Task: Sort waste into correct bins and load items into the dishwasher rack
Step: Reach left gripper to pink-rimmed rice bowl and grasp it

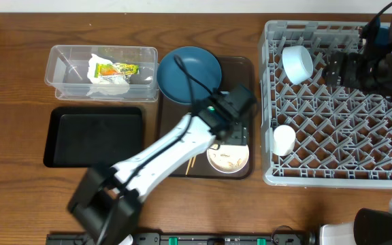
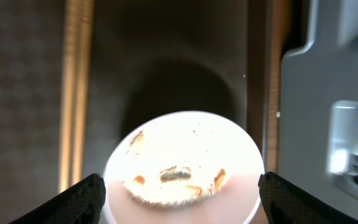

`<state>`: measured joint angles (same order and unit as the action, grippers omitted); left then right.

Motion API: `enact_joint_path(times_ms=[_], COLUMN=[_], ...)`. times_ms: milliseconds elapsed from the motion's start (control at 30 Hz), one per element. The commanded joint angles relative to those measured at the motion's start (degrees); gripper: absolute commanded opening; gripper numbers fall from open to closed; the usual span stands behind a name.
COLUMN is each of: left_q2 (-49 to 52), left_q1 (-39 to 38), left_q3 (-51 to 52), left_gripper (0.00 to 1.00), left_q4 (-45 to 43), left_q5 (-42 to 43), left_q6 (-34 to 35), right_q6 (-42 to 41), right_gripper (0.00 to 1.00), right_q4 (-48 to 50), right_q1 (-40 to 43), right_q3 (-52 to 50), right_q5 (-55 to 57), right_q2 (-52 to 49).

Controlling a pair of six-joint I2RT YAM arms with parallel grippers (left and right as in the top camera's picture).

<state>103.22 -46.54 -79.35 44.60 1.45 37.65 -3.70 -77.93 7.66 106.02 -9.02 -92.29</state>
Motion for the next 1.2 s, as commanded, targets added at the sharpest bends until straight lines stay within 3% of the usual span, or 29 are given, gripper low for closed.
enact_joint_path(times_ms=[0,433,900,1167], left_q2=[2.69,5.11,8.15,10.38], left_q1=[-2.36,-9.51,-9.62,-9.75], left_q3=[-0.76,-0.76,-0.74,-0.70], left_gripper=[0.82,0.80,0.38,0.35], left_q4=[-0.90,-3.19,-4.24,-4.68], left_q5=[-1.95,-2.58,-2.36,-0.81], left_q6=[2.10,-4.44,-4.37,-4.39], right_q6=[-0.50,-0.46,-0.50,-0.50], right_gripper=[0.96,0.96,0.94,0.94], right_q4=[-0.63,-2.64,-2.64,-2.64], right_q1=[0.20,0.20,0.20,0.20], right_q3=[0.15,0.15,0.15,0.15], right_q5=[-0.24,-0.24,-0.26,-0.26], right_q2=[0.13,0.13,0.13,0.13])
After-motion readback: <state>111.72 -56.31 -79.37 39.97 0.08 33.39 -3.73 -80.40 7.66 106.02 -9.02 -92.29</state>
